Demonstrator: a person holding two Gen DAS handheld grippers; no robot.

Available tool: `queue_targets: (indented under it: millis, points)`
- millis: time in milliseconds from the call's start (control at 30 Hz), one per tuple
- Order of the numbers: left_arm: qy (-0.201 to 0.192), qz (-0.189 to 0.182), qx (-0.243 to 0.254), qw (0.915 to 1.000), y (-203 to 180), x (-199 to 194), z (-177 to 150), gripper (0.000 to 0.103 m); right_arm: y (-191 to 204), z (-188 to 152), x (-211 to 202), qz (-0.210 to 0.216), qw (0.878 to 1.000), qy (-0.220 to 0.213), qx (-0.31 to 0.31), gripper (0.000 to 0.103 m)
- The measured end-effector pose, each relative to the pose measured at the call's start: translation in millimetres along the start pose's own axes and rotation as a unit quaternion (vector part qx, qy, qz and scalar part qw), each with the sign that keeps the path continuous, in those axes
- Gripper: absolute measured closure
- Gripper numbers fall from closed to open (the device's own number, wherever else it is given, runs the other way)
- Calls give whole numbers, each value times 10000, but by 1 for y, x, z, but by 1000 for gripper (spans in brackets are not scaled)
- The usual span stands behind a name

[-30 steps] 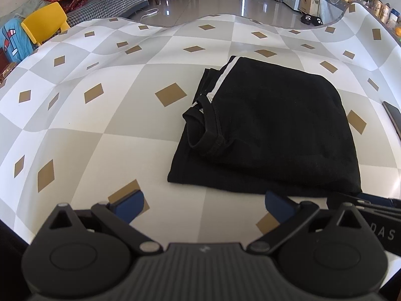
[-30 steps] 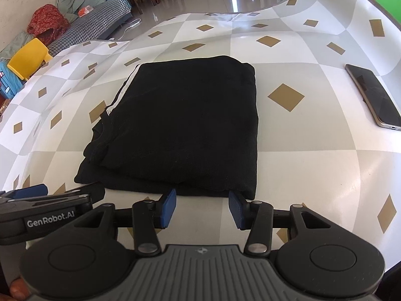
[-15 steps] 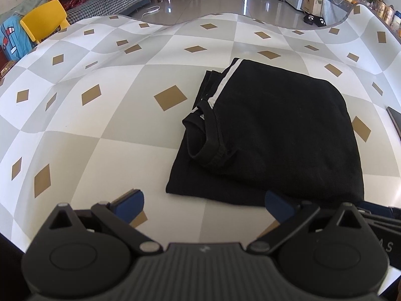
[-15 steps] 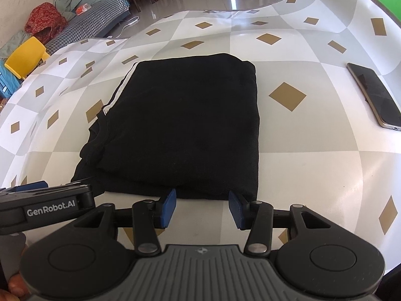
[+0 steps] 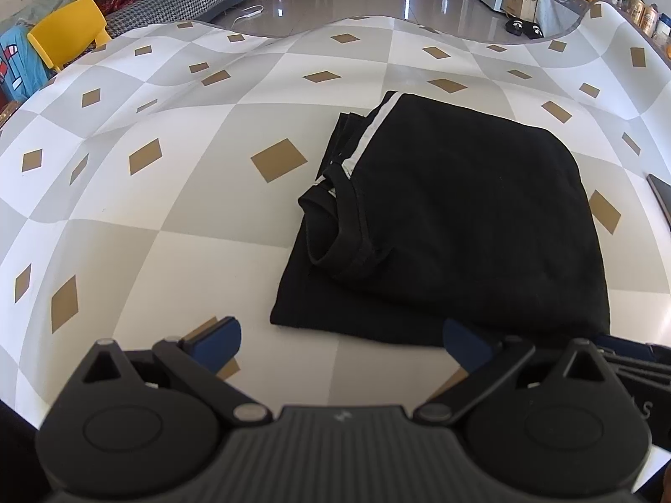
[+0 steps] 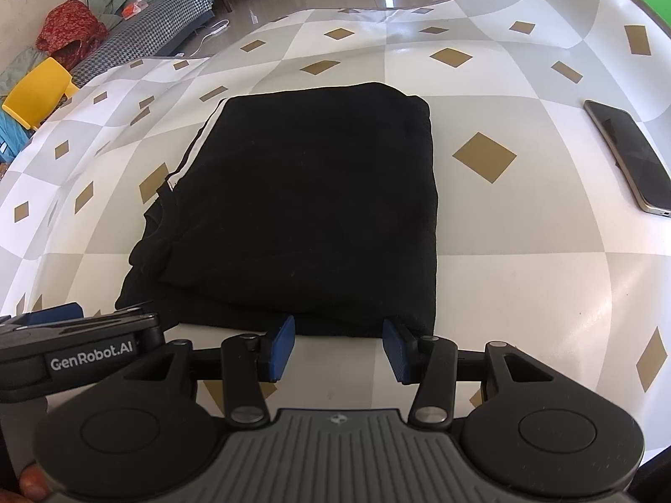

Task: Fold clothes

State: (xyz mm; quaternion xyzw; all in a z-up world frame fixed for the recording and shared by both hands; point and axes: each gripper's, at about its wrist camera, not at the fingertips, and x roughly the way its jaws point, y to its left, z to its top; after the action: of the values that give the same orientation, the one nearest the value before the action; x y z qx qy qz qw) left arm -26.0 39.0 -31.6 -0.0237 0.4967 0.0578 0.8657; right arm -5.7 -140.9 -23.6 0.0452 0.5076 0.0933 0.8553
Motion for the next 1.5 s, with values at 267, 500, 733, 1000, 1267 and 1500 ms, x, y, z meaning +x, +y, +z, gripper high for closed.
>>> queue_targets:
  millis: [267,500,733,1000,1267,1500]
  points:
    - [3,58,91,9999,-3,4,5,0,-1,9,5,22,9999,84,-84,58]
    - [54,60,91,9999,-3,8,10,0,-4,14,7,73,9998,161,-4,58]
    - [115,113,144,9998,-5,13,14,0,-4,19,8,25,9997,206,-92,57]
    - [112,33,171,9998,-8,16,18,0,-6,25,11,41,9996,261,-88,57]
    - [17,-43,284,9996,-14,13,20,0,-6,22,2,86,9996,200,-173,57]
    - [-35,-81,300,9995,-11,7,21,0,-3,20,-12,189,9991,70,-367,56]
